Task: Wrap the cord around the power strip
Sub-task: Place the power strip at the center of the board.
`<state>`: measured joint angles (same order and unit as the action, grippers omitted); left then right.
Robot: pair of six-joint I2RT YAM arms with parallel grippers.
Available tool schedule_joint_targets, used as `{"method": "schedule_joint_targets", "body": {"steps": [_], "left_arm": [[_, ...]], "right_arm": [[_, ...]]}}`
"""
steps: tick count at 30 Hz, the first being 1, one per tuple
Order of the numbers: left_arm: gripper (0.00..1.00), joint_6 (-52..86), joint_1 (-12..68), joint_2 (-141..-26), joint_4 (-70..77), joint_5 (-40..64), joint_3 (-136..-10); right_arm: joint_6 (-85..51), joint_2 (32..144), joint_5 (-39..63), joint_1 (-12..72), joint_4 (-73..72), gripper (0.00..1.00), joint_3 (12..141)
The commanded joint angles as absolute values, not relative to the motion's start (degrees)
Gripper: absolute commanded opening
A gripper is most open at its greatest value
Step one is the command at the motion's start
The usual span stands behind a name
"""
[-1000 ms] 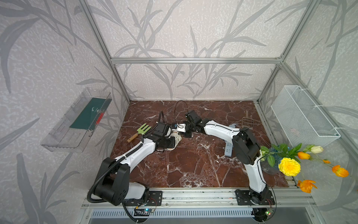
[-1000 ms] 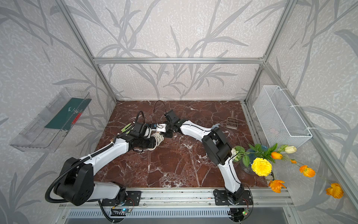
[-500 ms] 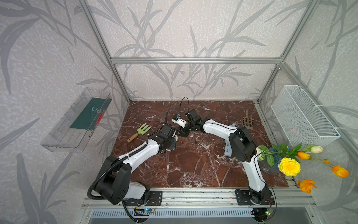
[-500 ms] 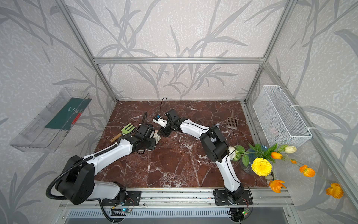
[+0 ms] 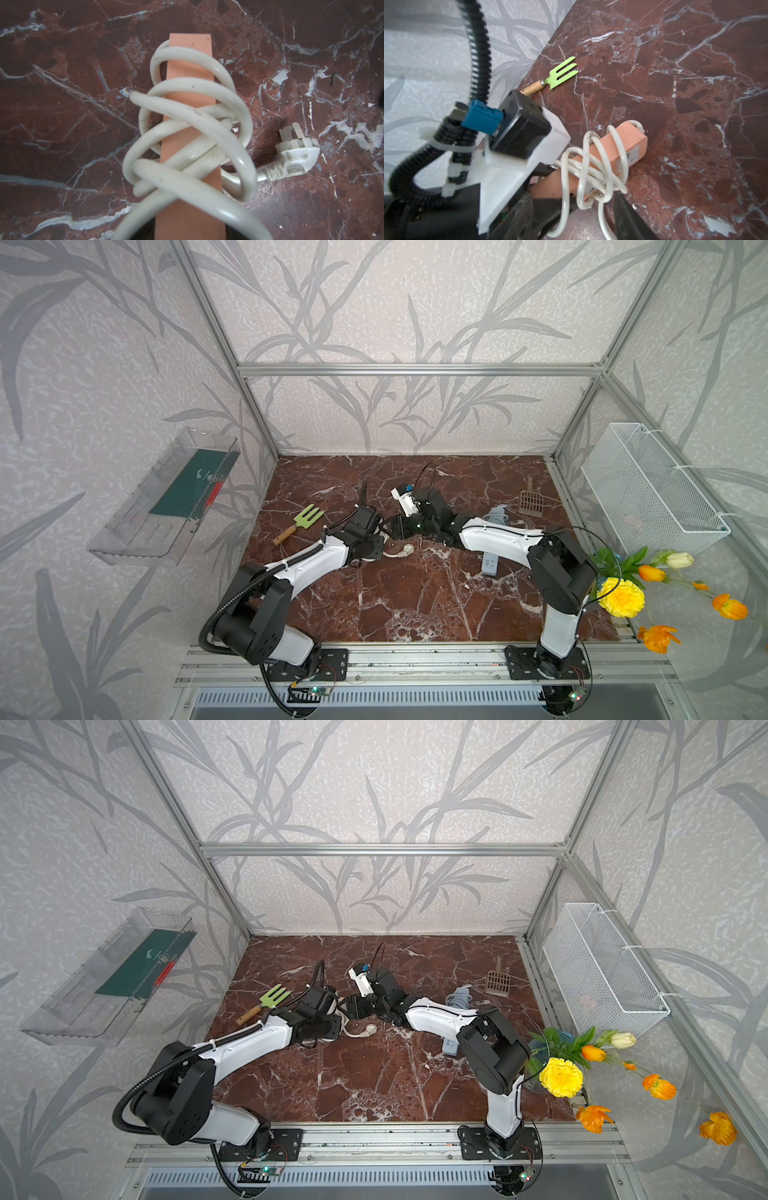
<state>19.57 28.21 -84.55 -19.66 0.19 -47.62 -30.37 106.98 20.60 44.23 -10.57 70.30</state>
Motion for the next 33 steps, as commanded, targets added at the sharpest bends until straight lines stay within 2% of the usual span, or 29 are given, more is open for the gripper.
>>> {"method": "schedule_joint_targets", "body": {"steps": [1, 5, 12, 25, 30, 33], "left_arm": [[0.0, 20.08, 28.38, -87.4, -26.27, 5.65, -46.71], [0.0, 20.13, 28.38, -88.57, -26.8, 5.94, -47.18], [0.0, 20.26, 28.33, -89.01, -26.98, 5.9, -47.46], [0.03, 20.22, 28.4, -88.9, -27.42, 5.81, -47.72], [0.06, 19.14, 28.45, -88.28, -27.37, 8.66, -48.15], [0.12, 18.9, 28.38, -85.92, -27.0, 11.73, -48.33]], "right_arm": [[-42.43, 104.53, 17.06, 44.65, -10.98, 0.52, 66.85], [-52.09, 101.87, 17.56, 45.15, -12.4, 0.42, 61.8], [-54.71, 102.85, 16.97, 45.96, -11.36, 0.46, 61.3], [-58.64, 110.42, 17.35, 48.75, -12.15, 0.45, 65.99], [-60.4, 112.33, 14.42, 49.67, -7.95, 0.37, 67.37], [-59.67, 112.59, 10.96, 50.51, -5.8, 0.3, 67.48]]}}
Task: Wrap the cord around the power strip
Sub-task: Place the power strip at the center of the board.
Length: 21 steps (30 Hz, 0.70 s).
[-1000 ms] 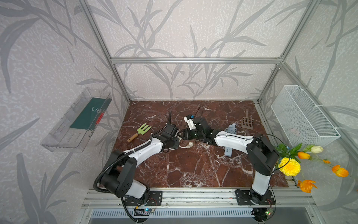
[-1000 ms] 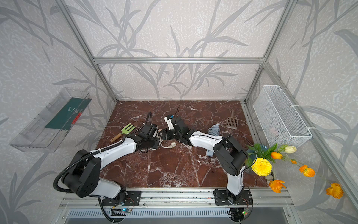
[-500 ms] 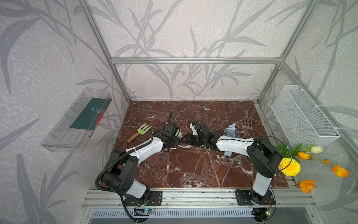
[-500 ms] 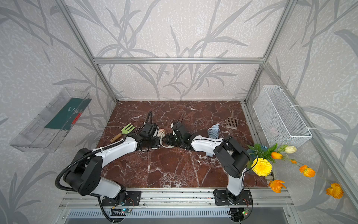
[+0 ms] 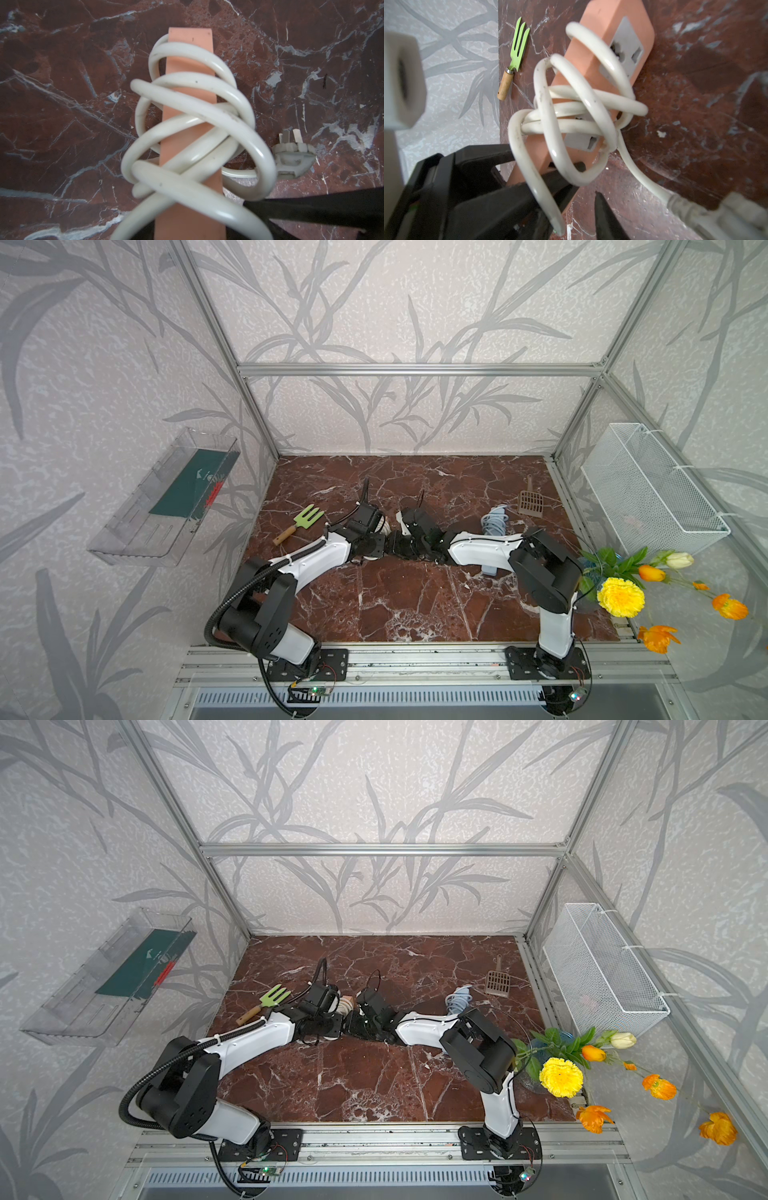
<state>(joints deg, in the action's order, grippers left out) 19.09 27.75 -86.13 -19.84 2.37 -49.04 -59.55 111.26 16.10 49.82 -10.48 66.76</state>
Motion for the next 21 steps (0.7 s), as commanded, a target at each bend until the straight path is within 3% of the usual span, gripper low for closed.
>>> {"method": "schedule_joint_targets", "body": {"steps": [1, 10, 21], "left_arm": [[0.15, 18.82, 28.37, -84.74, -26.74, 13.17, -48.4], [0.25, 20.93, 27.35, -78.1, -25.6, 19.34, -48.74], [0.44, 25.95, 23.56, -73.5, -20.55, 12.59, -45.32]], "right_arm": [[-59.17, 112.73, 9.96, 50.67, -4.95, 0.27, 67.61], [-56.21, 115.95, 5.8, 51.2, -3.01, 0.11, 68.44], [-53.01, 116.29, 0.16, 52.73, -2.13, 0.02, 65.25]]}}
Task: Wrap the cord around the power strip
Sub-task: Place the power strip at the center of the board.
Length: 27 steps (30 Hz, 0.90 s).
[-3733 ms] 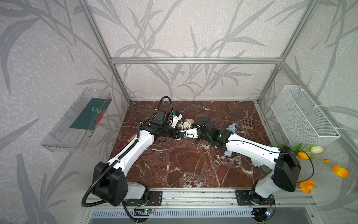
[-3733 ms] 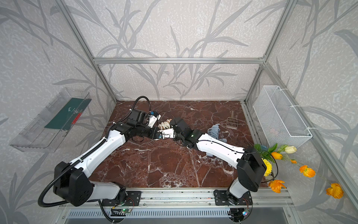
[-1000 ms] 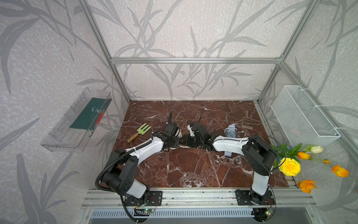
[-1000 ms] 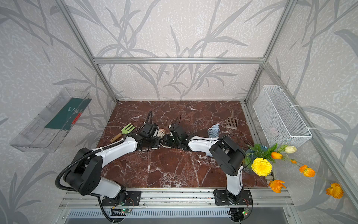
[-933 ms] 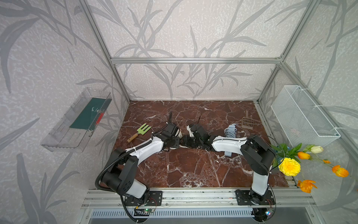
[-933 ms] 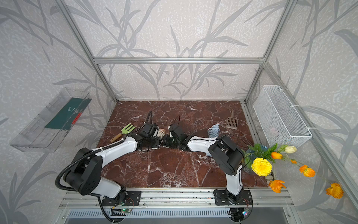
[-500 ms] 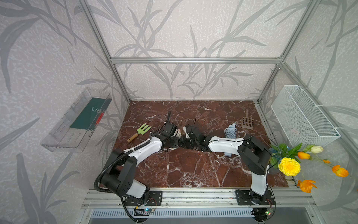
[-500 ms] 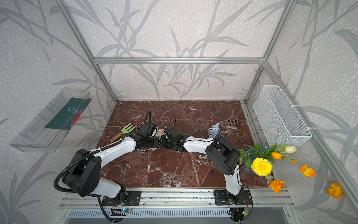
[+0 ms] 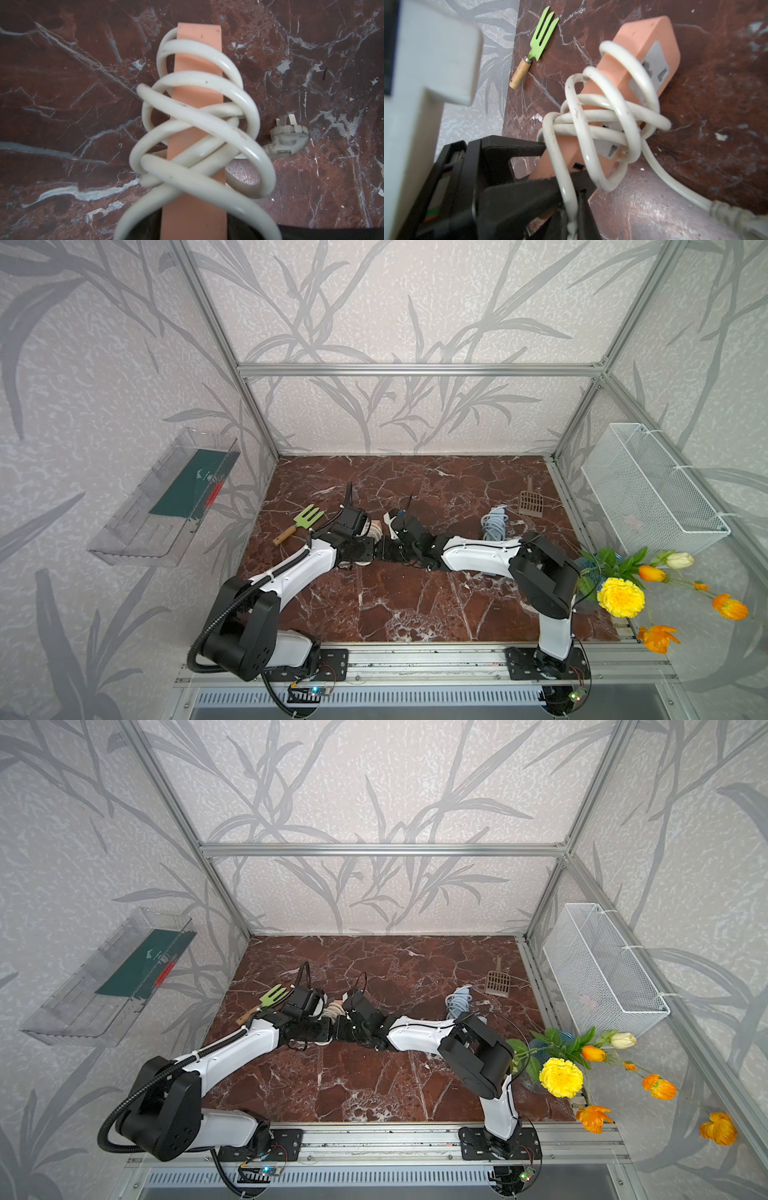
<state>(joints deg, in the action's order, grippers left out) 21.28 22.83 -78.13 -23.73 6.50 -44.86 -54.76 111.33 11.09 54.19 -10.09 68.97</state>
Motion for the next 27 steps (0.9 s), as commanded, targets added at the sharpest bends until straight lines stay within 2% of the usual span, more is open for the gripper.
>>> {"method": "schedule_joint_targets", "body": {"steps": [1, 5, 9, 16, 20, 23, 27], "left_arm": [[0.46, 27.28, 23.58, -73.25, -18.46, 12.68, -44.32], [0.55, 28.25, 24.86, -73.21, -15.9, 6.86, -42.25], [0.56, 25.0, 27.11, -73.11, -18.82, -0.92, -43.32], [0.52, 27.71, 26.9, -63.9, -6.21, -4.73, -33.85], [0.49, 29.52, 26.82, -60.16, 4.26, -5.37, -26.7], [0.39, 29.76, 26.86, -61.93, 0.56, -2.45, -28.62], [0.38, 29.75, 26.86, -63.37, -0.27, 3.29, -30.16]], "right_arm": [[-52.88, 116.17, -0.06, 52.95, -2.53, 0.02, 65.13], [-52.42, 115.93, -2.46, 54.0, 0.94, 0.02, 67.3], [-52.96, 115.24, -5.71, 54.49, 5.06, 0.03, 69.05], [-53.63, 115.78, -4.16, 54.49, 0.4, 0.11, 66.92], [-54.1, 115.58, -1.51, 54.62, -2.91, 0.22, 65.99], [-54.38, 115.18, -1.22, 55.13, -0.23, 0.28, 67.29], [-55.43, 115.79, -0.7, 55.72, 1.08, 0.28, 68.02]]}}
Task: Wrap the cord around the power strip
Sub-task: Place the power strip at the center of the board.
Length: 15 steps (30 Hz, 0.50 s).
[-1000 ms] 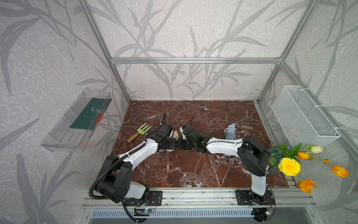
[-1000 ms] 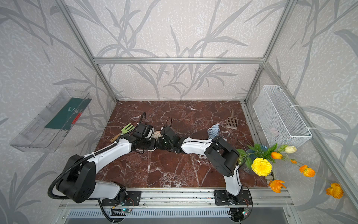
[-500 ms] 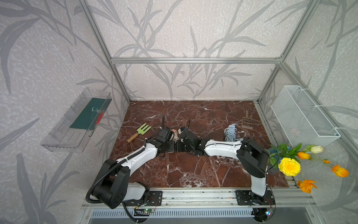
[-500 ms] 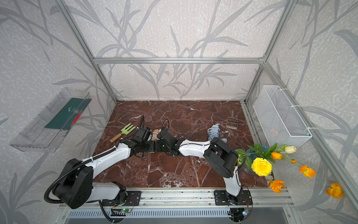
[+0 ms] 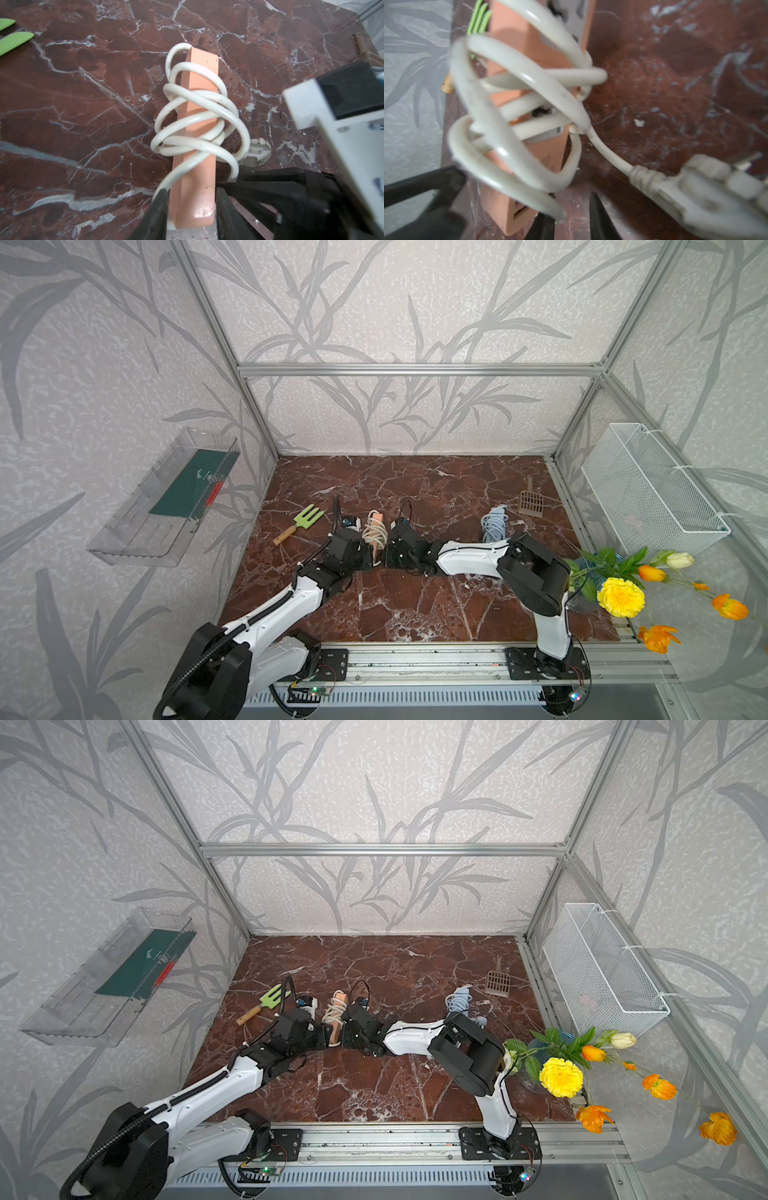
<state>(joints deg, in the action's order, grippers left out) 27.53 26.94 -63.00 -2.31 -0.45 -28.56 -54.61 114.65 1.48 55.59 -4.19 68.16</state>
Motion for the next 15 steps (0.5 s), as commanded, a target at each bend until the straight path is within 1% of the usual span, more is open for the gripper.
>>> {"method": "schedule_joint_targets", "body": {"steps": [1, 4, 6, 8, 12, 15], "left_arm": [[0.39, 30.08, 26.85, -63.34, -0.26, 4.24, -30.11], [0.39, 31.47, 26.82, -62.14, -1.89, 4.98, -29.98], [0.39, 31.8, 26.81, -60.44, -3.3, 5.59, -30.06], [0.41, 31.62, 26.72, -58.4, -4.64, 6.53, -30.17], [0.5, 31.22, 26.57, -54.63, -13.34, 3.45, -33.33], [0.57, 30.24, 26.37, -51.92, -18.68, 1.74, -35.86]], "right_arm": [[-55.83, 116.0, -0.85, 55.72, 0.61, 0.26, 67.66], [-56.16, 116.13, -1.28, 55.7, -0.71, 0.22, 66.97], [-55.78, 116.13, -1.59, 55.72, -1.49, 0.21, 66.63], [-55.19, 116.4, -1.47, 55.59, -2.34, 0.21, 66.68], [-54.6, 117.11, -0.27, 55.63, -2.97, 0.23, 67.85], [-54.32, 115.28, -0.7, 55.56, -2.68, 0.28, 66.75]]}}
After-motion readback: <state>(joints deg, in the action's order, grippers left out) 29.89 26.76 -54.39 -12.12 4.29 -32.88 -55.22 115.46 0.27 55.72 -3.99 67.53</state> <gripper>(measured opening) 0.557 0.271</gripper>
